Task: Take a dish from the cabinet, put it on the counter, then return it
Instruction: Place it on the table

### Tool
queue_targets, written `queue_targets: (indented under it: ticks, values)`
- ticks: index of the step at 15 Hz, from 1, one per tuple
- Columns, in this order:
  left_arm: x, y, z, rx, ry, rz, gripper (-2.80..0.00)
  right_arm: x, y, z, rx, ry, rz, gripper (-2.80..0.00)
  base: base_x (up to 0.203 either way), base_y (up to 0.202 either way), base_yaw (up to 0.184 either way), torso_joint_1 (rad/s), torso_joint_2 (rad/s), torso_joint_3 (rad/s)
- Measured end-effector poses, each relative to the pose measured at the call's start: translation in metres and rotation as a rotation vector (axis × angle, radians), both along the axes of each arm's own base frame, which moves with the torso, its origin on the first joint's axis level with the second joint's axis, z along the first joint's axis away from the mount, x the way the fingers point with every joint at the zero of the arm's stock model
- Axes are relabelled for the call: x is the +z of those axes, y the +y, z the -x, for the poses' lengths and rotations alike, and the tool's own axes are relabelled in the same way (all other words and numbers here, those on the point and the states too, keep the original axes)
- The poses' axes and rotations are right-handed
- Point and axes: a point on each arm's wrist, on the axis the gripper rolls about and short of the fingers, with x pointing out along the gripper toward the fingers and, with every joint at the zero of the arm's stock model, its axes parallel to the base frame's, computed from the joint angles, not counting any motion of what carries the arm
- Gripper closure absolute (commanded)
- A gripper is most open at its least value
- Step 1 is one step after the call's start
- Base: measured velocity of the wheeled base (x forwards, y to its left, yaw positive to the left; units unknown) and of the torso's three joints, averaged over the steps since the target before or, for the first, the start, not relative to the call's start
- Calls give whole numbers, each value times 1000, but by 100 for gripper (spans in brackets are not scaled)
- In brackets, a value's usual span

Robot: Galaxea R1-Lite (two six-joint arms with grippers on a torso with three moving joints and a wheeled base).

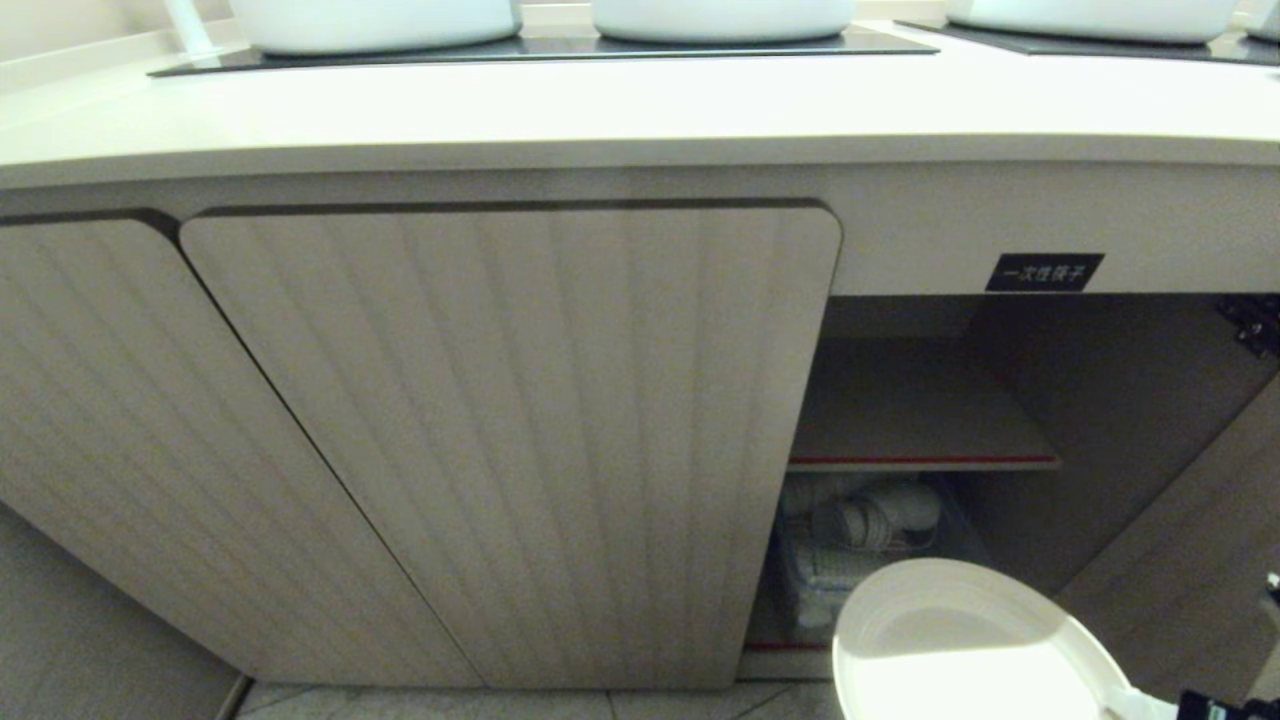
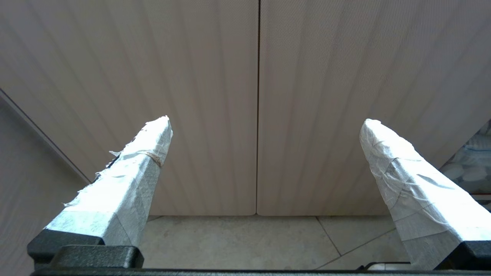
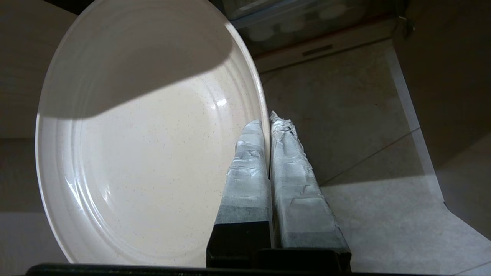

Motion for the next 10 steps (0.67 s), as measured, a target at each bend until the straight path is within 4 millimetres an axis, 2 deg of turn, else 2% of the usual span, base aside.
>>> queue_targets:
  ticks: [10]
  values:
    - [0, 0, 0, 0, 0, 0, -280, -8, -2, 10, 1, 7, 14, 0, 0, 0, 0, 0, 0, 0]
